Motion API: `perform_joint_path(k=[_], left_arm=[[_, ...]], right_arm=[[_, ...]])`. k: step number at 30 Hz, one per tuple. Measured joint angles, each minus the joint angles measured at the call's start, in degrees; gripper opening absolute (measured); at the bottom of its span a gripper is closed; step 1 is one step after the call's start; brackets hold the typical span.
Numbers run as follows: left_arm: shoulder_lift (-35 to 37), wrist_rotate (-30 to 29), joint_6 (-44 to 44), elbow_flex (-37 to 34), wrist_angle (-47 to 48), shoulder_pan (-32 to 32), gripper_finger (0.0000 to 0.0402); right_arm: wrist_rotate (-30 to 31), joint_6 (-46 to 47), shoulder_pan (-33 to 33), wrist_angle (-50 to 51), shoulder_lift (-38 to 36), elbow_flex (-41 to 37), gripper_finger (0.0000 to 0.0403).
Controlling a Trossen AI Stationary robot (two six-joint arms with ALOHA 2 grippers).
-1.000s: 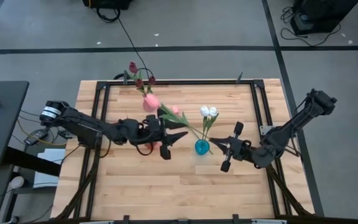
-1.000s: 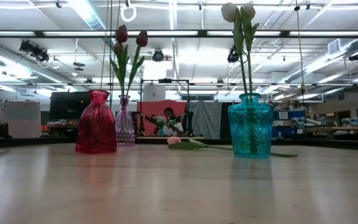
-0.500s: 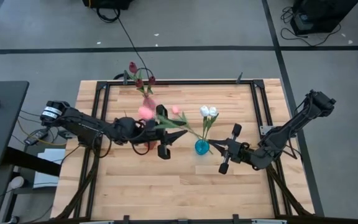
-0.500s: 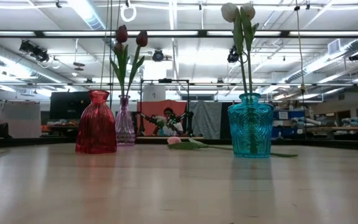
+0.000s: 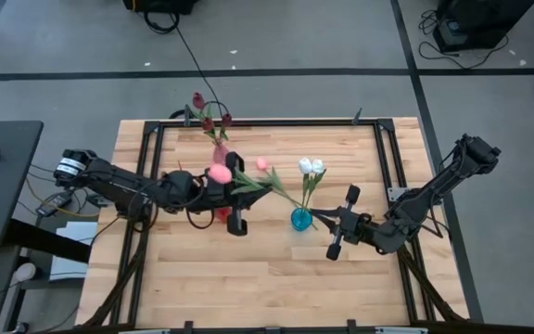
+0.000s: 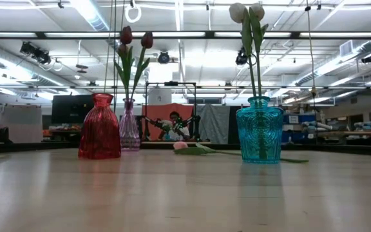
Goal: Sort flowers into vase by color
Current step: Put the bottom pink tulip into the red vase
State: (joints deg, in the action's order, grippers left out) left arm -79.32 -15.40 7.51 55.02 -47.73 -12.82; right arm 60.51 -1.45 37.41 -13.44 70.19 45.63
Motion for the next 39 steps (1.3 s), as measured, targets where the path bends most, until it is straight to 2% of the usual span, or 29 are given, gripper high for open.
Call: perform_joint_path(k=[5,10,14,18,21,28,32,39], left_arm=[[0.1,0.0,-0.2,0.0,1.8,0.0,0.0013],[4.7,-1.5,-0.6,-0.2,12.5,0.0,0.0013],[12.1,-1.8,-3.6,0.0,26.6,0.0,0.0012],[18.8,-1.2,-10.2,0.0,46.1,0.0,0.0012],[22.2,-2.4,-15.1,0.0,55.9,-0.3,0.0015],[28.3,-2.5,-20.8,-0.1,64.2,-1.3,0.0018],[31.8,-3.5,-21.4,-0.1,69.2,-1.4,0.0018],[34.2,-9.2,-23.1,-0.1,78.4,-1.4,0.0018]], right_arm=[[-0.1,-0.1,0.0,0.8,0.0,0.0,0.0034],[-0.2,-1.6,1.9,0.7,-1.0,0.0,0.0093],[-0.2,-1.4,5.8,2.3,-4.1,0.0,0.0136],[-0.2,2.9,9.4,8.3,-6.8,0.0,0.0162],[-0.2,8.5,10.5,13.0,-7.4,0.0,0.0167],[-0.1,19.4,9.7,22.3,-6.0,0.0,0.0166],[-0.2,22.2,9.1,25.1,-5.7,0.0,0.0166],[-0.2,22.9,8.9,25.6,-5.7,0.0,0.0165]])
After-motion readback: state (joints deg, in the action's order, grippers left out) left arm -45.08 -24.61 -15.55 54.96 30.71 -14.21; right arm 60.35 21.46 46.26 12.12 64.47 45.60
